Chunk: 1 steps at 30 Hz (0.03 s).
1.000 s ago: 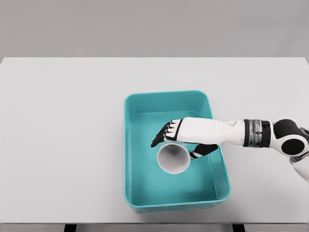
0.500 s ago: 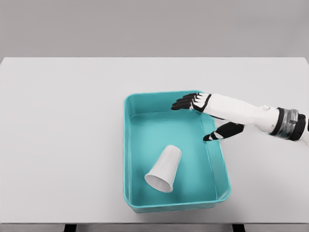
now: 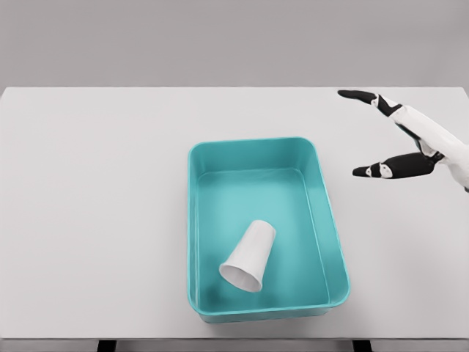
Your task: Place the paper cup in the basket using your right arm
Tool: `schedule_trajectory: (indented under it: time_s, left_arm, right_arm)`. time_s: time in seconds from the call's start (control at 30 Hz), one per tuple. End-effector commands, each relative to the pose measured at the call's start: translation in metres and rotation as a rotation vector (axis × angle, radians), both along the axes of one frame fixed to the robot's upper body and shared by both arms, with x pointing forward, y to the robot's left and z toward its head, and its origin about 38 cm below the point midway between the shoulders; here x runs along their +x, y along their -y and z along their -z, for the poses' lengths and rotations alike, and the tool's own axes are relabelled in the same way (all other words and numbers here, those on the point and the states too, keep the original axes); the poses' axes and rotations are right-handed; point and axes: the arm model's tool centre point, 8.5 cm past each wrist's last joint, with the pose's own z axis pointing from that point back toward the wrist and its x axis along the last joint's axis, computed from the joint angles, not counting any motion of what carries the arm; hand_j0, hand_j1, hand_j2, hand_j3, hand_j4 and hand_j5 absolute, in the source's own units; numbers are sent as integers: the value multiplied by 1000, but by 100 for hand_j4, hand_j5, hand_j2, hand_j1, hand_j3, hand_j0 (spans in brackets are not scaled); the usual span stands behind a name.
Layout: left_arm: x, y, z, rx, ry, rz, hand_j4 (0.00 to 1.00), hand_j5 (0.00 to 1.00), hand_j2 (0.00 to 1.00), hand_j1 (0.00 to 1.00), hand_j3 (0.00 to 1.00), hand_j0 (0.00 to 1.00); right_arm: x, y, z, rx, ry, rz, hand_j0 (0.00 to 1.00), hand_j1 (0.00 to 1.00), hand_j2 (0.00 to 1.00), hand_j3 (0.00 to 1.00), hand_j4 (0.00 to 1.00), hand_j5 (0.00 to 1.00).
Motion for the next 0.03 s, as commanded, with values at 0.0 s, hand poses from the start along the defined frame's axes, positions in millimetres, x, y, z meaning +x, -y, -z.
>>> schedule_trajectory:
  time_s: [0.0]
  left_arm:
    - [0,0,0,0,3,3,100,100,100,100,100,100]
  right_arm:
    - [3,3,5,21,-17,16,100,100,100,100,100,100]
